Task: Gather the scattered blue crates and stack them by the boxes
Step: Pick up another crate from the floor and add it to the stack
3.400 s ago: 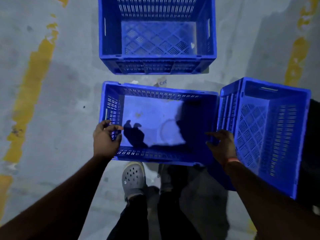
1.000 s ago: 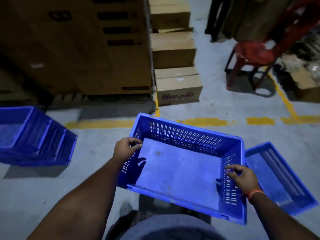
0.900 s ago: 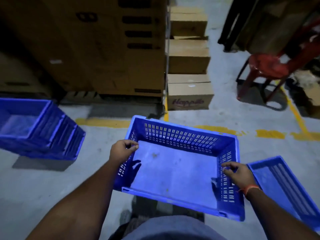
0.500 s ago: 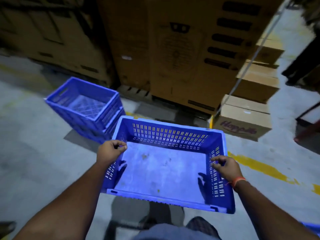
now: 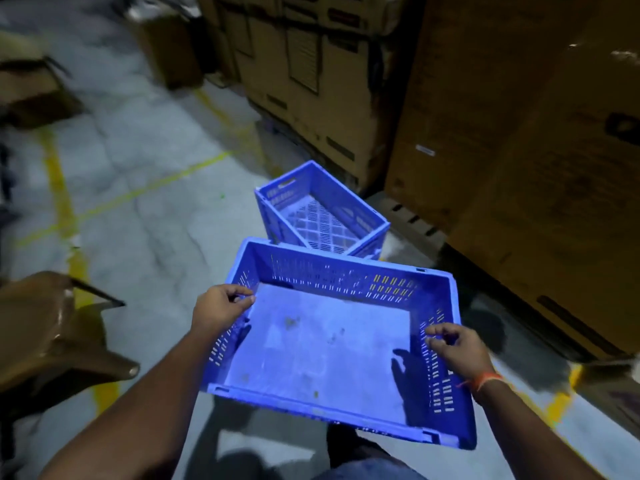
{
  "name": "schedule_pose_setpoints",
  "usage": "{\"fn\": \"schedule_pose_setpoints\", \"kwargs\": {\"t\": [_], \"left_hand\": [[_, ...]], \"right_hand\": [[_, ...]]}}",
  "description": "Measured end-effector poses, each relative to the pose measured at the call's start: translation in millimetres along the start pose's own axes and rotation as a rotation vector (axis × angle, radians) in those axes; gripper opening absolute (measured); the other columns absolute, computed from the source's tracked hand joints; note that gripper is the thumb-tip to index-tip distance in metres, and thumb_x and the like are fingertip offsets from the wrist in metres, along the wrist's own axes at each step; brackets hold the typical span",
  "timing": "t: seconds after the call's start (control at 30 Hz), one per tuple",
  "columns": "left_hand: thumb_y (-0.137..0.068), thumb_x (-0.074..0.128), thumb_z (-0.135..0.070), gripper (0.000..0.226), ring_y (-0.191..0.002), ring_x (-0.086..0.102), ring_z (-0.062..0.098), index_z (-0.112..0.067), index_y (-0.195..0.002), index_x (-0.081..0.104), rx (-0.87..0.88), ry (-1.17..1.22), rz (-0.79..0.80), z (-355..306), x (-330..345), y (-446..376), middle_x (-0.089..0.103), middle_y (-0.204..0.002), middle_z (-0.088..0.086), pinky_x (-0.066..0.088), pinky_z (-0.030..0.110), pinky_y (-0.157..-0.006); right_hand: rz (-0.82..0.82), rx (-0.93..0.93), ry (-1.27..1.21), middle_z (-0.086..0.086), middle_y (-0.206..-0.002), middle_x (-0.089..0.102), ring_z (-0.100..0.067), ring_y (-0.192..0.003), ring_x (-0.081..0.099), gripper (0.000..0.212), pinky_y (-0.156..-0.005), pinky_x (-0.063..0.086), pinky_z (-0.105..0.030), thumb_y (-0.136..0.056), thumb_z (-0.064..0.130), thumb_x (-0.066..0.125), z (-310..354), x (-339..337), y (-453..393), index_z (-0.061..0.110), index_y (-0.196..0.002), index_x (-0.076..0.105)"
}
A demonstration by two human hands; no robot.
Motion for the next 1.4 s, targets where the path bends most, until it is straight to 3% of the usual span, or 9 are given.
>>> {"fn": "schedule_pose_setpoints", "kwargs": {"t": [0.2,0.3,0.43,0.57,0.7,0.8,1.0,1.27,1.4], "left_hand": [[-0.08,0.08,-0.037,0.011,-0.061,0.063,0.009,-0.031,-0.088,0.078,-0.077,0.002,-0.116,13.8,-68.5,-76.9,0.07,-0.066,-0.006,0.043,0.023,-0.06],[-0.081,0.08,-0.034,0.007,-0.061,0.063,0.007,-0.03,-0.086,0.076,-0.1,0.018,-0.168,25.0,-101.8,-111.8,0.071,-0.067,-0.005,0.043,0.024,-0.061],[-0.081,0.081,-0.031,0.006,-0.059,0.062,0.008,-0.029,-0.085,0.077,-0.115,0.031,-0.186,43.1,-134.1,-176.5,0.072,-0.067,-0.002,0.044,0.024,-0.06],[-0.082,0.08,-0.026,0.004,-0.056,0.058,0.008,-0.026,-0.085,0.077,-0.079,0.071,-0.149,54.4,-158.3,-259.7,0.07,-0.066,0.0,0.042,0.02,-0.058],[-0.082,0.08,-0.025,0.01,-0.061,0.061,0.011,-0.031,-0.077,0.074,-0.025,0.115,-0.065,48.2,-185.2,-345.4,0.074,-0.072,0.003,0.045,0.023,-0.062],[-0.081,0.08,-0.03,0.005,-0.063,0.064,0.009,-0.033,-0.081,0.076,0.051,0.076,0.011,27.2,-198.6,-406.4,0.074,-0.072,0.0,0.046,0.024,-0.067],[-0.082,0.08,-0.031,0.009,-0.065,0.063,0.007,-0.031,-0.091,0.078,0.255,0.01,0.151,-42.5,-180.0,-497.1,0.071,-0.071,-0.005,0.042,0.023,-0.067],[-0.082,0.079,-0.029,0.011,-0.07,0.066,0.014,-0.028,-0.093,0.079,0.402,-0.072,0.293,-134.8,-105.4,-580.9,0.071,-0.071,-0.003,0.043,0.025,-0.07],[-0.082,0.078,-0.029,0.008,-0.069,0.066,0.012,-0.031,-0.09,0.077,0.455,-0.107,0.371,-175.1,-63.4,-611.2,0.071,-0.07,-0.006,0.043,0.024,-0.068]], "right_hand": [[0.104,-0.088,-0.007,-0.01,-0.076,0.074,-0.018,-0.064,0.063,0.016,-0.07,0.056,-0.042,-0.075,0.012,0.08,84.0,65.3,-102.3,0.025,-0.083,0.077],[0.133,-0.141,0.003,-0.004,-0.073,0.074,-0.013,-0.062,0.061,0.021,-0.065,0.053,-0.032,-0.076,0.011,0.08,134.0,97.1,-143.2,0.03,-0.084,0.077],[0.169,-0.203,-0.031,0.014,-0.056,0.065,0.003,-0.044,0.051,0.015,-0.046,0.041,-0.01,-0.08,0.004,0.076,197.7,139.5,-193.6,0.018,-0.085,0.076],[0.109,-0.178,-0.041,0.014,-0.056,0.065,0.001,-0.043,0.051,0.015,-0.045,0.041,-0.011,-0.08,0.006,0.076,236.9,185.3,-233.3,0.02,-0.084,0.076],[-0.008,-0.125,-0.06,-0.005,-0.07,0.073,-0.008,-0.057,0.057,0.019,-0.056,0.048,-0.027,-0.079,0.01,0.078,255.9,217.2,-253.8,0.028,-0.081,0.077],[-0.11,-0.078,-0.084,-0.004,-0.073,0.074,-0.003,-0.052,0.055,0.016,-0.051,0.048,-0.024,-0.08,0.011,0.078,268.9,229.7,-257.4,0.027,-0.08,0.077],[-0.318,0.039,-0.162,0.011,-0.078,0.075,-0.007,-0.064,0.062,0.022,-0.066,0.053,-0.037,-0.081,0.012,0.077,270.2,226.3,-255.8,0.034,-0.083,0.077],[-0.519,0.167,-0.186,-0.002,-0.081,0.075,-0.022,-0.079,0.07,0.027,-0.074,0.056,-0.042,-0.08,0.011,0.076,252.0,202.0,-287.3,0.037,-0.087,0.075],[-0.568,0.252,-0.179,-0.005,-0.081,0.075,-0.025,-0.081,0.071,0.022,-0.079,0.057,-0.044,-0.08,0.008,0.076,239.7,183.8,-311.5,0.03,-0.078,0.077]]}}
Point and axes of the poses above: each hand's wrist, its own y-axis away from the middle knuckle, its own x-axis out of the palm, z = x × y, the point moved 2 cm from there along -y, towards the middle knuckle
